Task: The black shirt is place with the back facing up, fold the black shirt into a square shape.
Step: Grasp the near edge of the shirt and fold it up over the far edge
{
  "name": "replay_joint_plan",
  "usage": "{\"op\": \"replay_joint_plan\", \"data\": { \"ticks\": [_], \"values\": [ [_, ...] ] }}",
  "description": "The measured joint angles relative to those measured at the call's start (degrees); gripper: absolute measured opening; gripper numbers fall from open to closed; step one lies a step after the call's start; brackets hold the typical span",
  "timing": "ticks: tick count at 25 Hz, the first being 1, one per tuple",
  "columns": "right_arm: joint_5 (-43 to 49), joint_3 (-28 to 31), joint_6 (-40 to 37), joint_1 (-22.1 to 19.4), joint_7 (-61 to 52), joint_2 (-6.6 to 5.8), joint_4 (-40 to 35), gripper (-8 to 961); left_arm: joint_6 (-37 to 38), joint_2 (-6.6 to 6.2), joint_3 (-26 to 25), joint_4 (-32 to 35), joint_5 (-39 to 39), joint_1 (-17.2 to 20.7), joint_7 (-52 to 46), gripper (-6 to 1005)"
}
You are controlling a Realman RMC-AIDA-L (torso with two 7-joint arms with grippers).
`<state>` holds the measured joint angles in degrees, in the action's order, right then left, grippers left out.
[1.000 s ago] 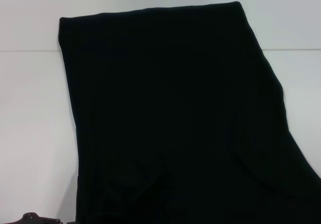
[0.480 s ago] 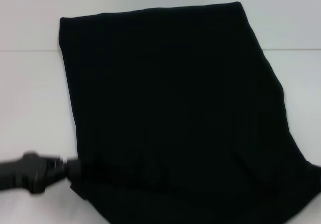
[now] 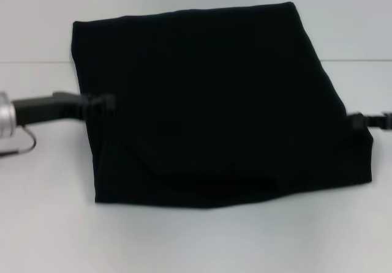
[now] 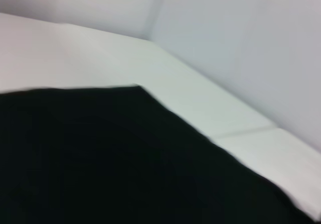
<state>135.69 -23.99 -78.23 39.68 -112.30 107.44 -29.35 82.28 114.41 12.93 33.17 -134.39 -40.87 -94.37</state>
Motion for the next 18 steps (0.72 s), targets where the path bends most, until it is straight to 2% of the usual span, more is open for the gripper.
{"op": "replay_joint_plan", "data": {
  "ticks": [3, 4, 5, 6, 9, 14, 18],
  "values": [
    [0.16, -1.55, 10.32, 4.63, -0.33, 0.18, 4.62, 63, -8.06, -0.02, 0.5, -2.06, -0.2, -2.68, -1.11, 16],
    [0.17, -1.9, 13.27, 6.0, -0.32, 0.38, 5.93, 62, -8.06, -0.02, 0.5, -2.06, -0.2, -2.68, -1.11, 16],
    [0.14, -2.47, 19.61, 8.83, -0.24, 1.13, 8.34, 62, -13.52, -0.02, 1.24, -3.46, -0.3, -4.32, -1.21, 16],
    [0.14, -2.47, 19.61, 8.83, -0.24, 1.13, 8.34, 62, -15.53, -0.01, 1.47, -3.9, -0.26, -4.9, -1.22, 16],
    [0.01, -2.92, 28.33, 12.38, 0.06, 2.98, 9.55, 62, -22.97, 0.23, 2.13, -4.87, -0.07, -7.01, -1.19, 16],
    [-0.09, -3.61, 39.82, 17.3, 0.72, 5.4, 10.3, 63, -30.16, 0.08, 3.37, -6.61, -0.04, -9.1, -0.77, 15],
    [-0.23, -4.37, 46.98, 19.65, 1.18, 6.72, 11.23, 63, -34.33, 0.02, 4.02, -6.7, 0.02, -10.07, -0.62, 16]
  ]
}}
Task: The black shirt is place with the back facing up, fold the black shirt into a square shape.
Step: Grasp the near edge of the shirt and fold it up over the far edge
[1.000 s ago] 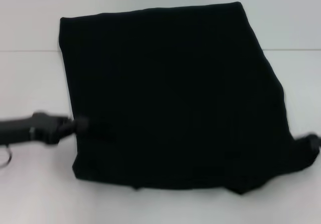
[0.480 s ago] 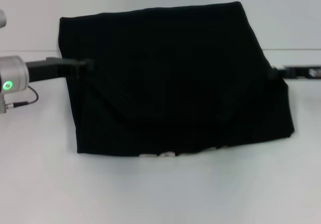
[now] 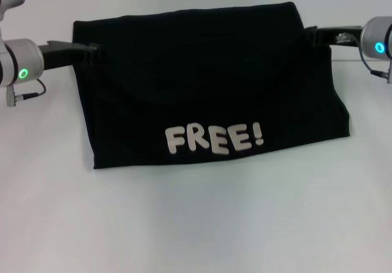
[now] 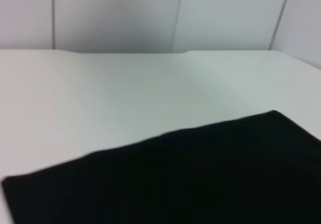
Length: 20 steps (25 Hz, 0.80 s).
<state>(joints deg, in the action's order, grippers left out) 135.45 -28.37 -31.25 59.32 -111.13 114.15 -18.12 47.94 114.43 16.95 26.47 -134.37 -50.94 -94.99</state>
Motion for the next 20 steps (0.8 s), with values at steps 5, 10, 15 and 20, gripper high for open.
{"op": "replay_joint_plan", "data": {
  "ticks": [5, 10, 15, 20],
  "values": [
    [-3.64, -0.29, 4.34, 0.23, 2.89, 0.68, 2.35, 63, -4.94, 0.27, 0.39, -2.04, 0.01, -0.56, 1.23, 16],
    [-8.07, -0.29, 5.53, -1.37, 5.92, 1.84, 2.81, 62, -8.57, 1.13, 0.5, -4.66, 0.01, -0.74, 2.67, 40],
    [-8.71, -0.25, 5.6, -2.64, 5.98, 2.99, 2.27, 62, -10.53, 2.41, 1.3, -5.01, 0.0, -0.82, 3.5, 80],
    [-8.74, -0.4, 3.4, -3.46, 6.03, 3.18, 1.9, 150, -10.53, 2.71, 4.16, -5.12, -0.26, -0.91, 2.66, 121]
  ]
}}
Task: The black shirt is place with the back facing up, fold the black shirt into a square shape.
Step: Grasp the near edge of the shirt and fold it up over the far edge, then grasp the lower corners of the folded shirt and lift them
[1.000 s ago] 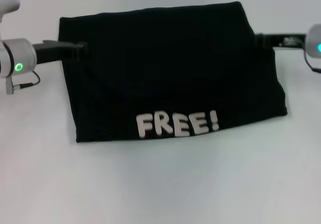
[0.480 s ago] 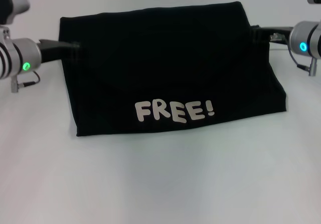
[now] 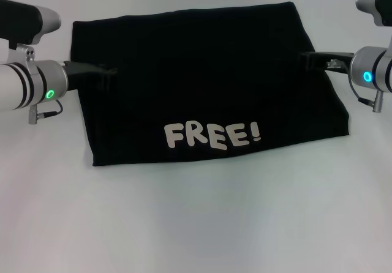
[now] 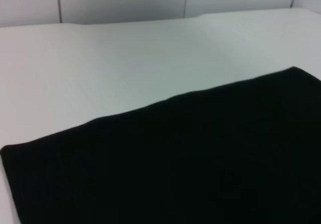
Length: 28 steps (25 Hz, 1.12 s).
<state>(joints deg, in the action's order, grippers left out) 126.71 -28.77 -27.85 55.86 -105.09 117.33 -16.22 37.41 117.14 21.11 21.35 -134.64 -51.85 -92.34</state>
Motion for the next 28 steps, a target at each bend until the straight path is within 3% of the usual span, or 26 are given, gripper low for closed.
{"op": "replay_joint_plan", "data": {
  "ticks": [4, 8, 11, 14, 20, 22, 28],
  "values": [
    [-0.03, -0.25, -0.86, -1.28, 0.41, 0.46, -2.15, 220, -0.57, 0.21, 0.12, 0.29, -0.15, 0.4, -1.48, 153],
    [-0.29, 0.0, -3.26, -3.1, 0.2, 1.85, -6.93, 290, 0.08, 0.59, -0.22, 3.85, 0.07, 1.98, -5.01, 327],
    [-3.08, -0.11, -6.83, -4.75, 0.43, 1.96, -8.93, 407, 6.92, 0.89, 0.16, 9.63, 0.2, 4.3, -11.19, 516],
    [-6.7, -0.24, -10.45, -6.78, 0.67, 1.21, -10.04, 555, 18.35, 1.38, 0.2, 16.3, 1.83, 7.29, -15.05, 665],
    [-8.16, -0.26, -18.62, -9.89, 0.67, -0.78, -11.3, 794, 30.13, 2.26, 0.19, 21.69, 2.68, 13.16, -15.41, 871],
    [-8.19, -0.25, -22.45, -10.98, 0.67, -1.54, -11.51, 804, 34.63, 2.01, 0.17, 22.21, 2.72, 15.59, -14.75, 923],
    [-8.24, -0.18, -28.09, -12.77, 0.69, -3.08, -11.87, 824, 43.38, 2.46, 0.14, 24.17, 2.72, 20.32, -10.0, 921]
  ]
}}
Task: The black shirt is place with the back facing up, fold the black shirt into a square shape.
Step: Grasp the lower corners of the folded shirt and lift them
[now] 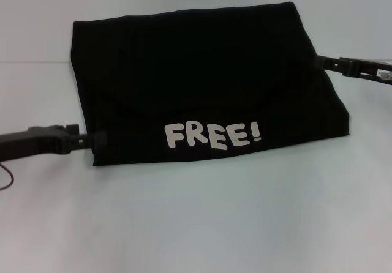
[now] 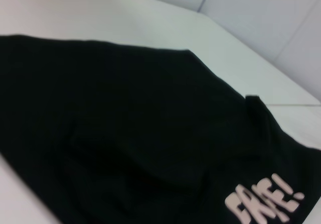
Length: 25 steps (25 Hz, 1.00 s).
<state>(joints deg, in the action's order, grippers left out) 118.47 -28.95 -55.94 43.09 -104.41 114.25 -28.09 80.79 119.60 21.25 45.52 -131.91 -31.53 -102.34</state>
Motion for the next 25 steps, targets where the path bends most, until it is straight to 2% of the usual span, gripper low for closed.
{"op": "replay_joint_plan", "data": {
  "ticks": [5, 12, 17, 25],
  "values": [
    [0.06, -0.09, 0.6, -0.21, 0.18, -0.06, -0.04, 825, -1.72, 0.42, 0.53, -1.66, -0.87, 0.63, 0.29, 920],
    [0.22, -0.17, 0.33, 0.17, 0.63, -0.09, -0.04, 825, -9.13, 0.53, 2.92, -7.09, -1.02, -0.88, -0.08, 918],
    [0.19, -0.23, 0.45, -0.07, 0.69, -0.09, -0.04, 824, -9.89, 0.6, 5.35, -8.57, -1.08, -1.57, -0.23, 916],
    [0.05, -0.14, 0.48, -0.8, 0.7, -0.08, -0.04, 824, -9.71, 0.8, 6.53, -8.64, -1.15, -1.56, -0.32, 914]
  ]
}}
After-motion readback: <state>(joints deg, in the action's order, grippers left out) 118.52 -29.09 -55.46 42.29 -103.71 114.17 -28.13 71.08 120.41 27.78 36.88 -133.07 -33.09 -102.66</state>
